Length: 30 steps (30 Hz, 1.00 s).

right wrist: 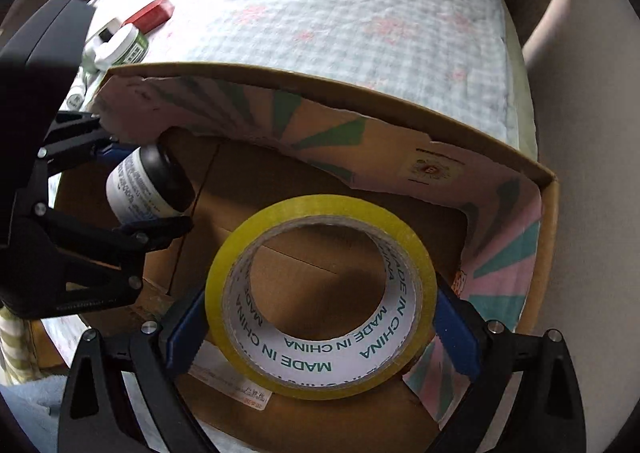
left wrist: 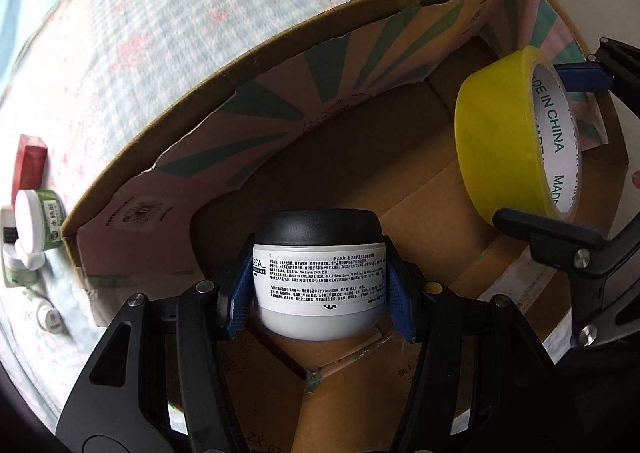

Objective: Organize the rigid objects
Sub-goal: 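Open both tools to release the jar and tape into the box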

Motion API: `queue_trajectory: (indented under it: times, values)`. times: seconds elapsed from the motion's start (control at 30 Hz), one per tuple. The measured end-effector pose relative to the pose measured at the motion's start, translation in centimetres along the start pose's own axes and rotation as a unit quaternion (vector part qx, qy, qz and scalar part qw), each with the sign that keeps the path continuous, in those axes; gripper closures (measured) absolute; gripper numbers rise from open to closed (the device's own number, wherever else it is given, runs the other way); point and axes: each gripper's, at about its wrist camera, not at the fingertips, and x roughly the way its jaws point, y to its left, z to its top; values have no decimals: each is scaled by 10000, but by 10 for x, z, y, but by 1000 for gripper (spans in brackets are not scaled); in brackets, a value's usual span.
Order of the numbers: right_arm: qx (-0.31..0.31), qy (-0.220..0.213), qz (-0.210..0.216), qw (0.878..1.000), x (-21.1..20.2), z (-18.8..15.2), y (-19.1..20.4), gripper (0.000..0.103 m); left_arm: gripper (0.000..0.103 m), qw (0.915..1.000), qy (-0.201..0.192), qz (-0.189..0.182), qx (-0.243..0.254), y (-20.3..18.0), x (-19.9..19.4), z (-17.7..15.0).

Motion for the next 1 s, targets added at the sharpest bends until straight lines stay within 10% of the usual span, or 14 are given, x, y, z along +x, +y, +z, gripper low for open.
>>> queue_trajectory:
  times: [0.07, 0.1, 0.13, 1.0]
  values:
    - [-322, -131, -73, 9994, -1, -4, 6, 5, 39, 9999, -59, -104, -106, 2, -3, 1]
    - [-401, -110, -40, 9991, 0, -5, 9, 5, 5, 9997, -138, -148, -138, 3, -7, 2]
    - [-472, -28, 31, 9989, 1, -7, 10, 1, 0, 9996, -242, 35, -156, 3, -11, 2]
    - [129, -909, 12, 9958, -113, -17, 2, 0, 0, 9901, -1076, 87, -900, 47, -142, -40]
